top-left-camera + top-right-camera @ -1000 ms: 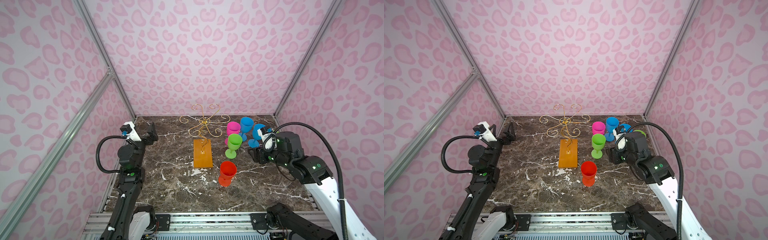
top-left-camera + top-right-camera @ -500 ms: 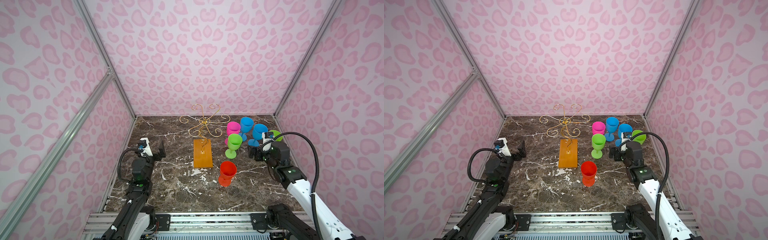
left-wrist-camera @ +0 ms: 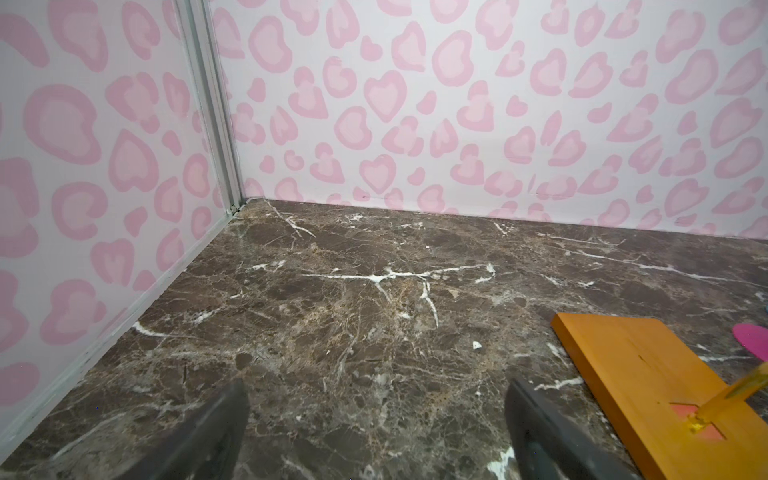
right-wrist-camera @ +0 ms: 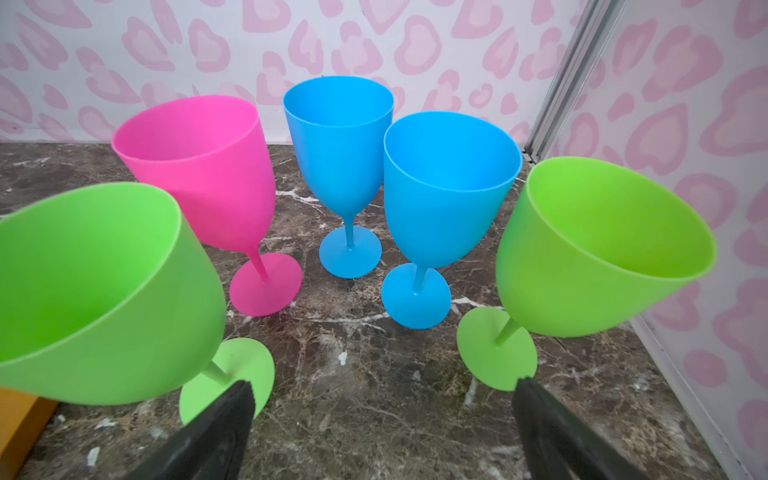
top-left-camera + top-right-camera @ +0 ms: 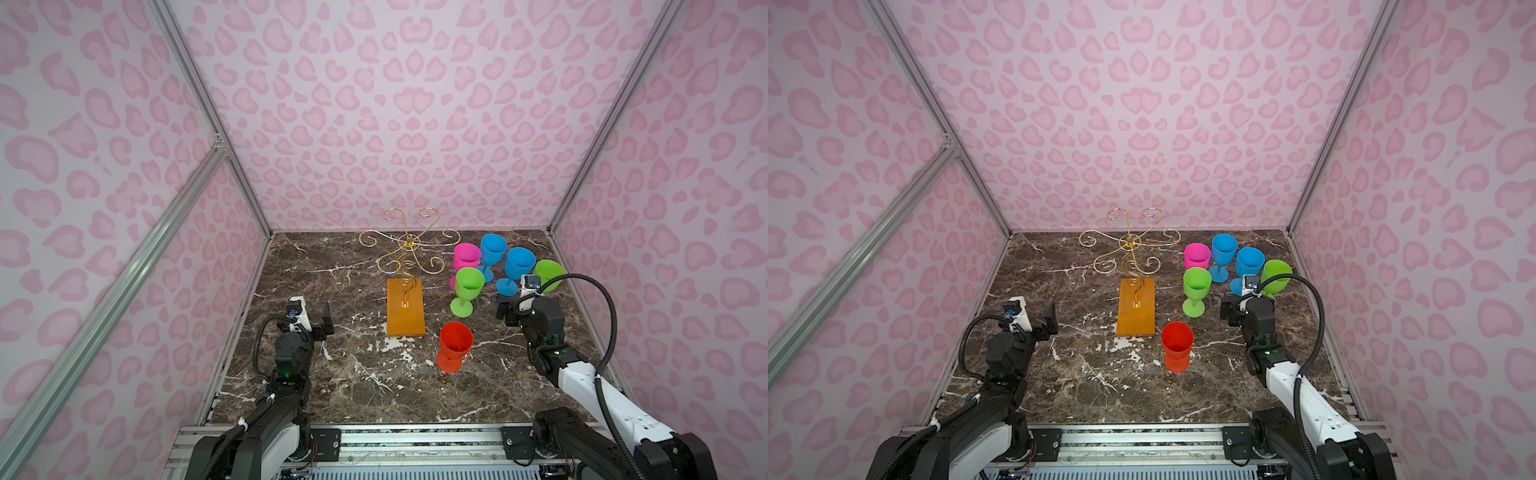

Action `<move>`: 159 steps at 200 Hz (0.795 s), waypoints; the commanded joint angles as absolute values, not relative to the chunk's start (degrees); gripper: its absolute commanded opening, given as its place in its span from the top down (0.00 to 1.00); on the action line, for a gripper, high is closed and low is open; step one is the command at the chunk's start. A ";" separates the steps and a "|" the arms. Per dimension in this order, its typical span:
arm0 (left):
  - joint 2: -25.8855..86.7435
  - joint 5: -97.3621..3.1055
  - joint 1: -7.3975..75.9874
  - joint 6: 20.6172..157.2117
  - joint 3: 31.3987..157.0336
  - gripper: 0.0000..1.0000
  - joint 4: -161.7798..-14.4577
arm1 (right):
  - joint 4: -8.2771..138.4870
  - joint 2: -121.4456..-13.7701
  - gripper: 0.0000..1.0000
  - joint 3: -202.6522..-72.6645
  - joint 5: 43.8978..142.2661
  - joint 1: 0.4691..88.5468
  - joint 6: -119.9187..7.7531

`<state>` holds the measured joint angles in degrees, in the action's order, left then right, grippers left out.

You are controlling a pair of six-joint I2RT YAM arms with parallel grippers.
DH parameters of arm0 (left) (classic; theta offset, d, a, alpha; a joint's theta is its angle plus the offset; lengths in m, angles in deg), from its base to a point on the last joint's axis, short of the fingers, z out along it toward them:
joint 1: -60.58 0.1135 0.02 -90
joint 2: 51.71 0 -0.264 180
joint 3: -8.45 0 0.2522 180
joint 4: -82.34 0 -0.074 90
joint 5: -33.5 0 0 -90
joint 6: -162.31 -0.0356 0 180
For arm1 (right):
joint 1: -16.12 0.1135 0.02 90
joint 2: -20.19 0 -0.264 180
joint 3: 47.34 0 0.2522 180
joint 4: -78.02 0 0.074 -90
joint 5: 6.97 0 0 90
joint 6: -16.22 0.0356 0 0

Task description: Take the wine glass off the wine glass rack

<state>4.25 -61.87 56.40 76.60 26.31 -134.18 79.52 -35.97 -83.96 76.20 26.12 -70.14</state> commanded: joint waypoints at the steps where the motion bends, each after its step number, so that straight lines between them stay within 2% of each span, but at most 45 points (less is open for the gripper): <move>1: 7.57 -63.56 56.54 74.60 25.53 0.03 -141.67 | 90.72 -37.79 0.02 -81.57 73.82 25.66 -73.12; 106: 25.65 -58.70 59.00 71.19 30.58 0.03 -152.54 | 119.58 -52.99 0.02 -73.39 80.35 21.23 -78.44; 150: 31.61 -59.62 59.19 71.49 33.54 0.03 -153.18 | 125.08 -57.35 0.02 -72.46 81.16 21.20 -79.23; 159: 30.65 -59.33 59.30 71.47 34.83 0.03 -149.16 | 125.52 -57.49 0.02 -72.30 81.21 21.14 -79.24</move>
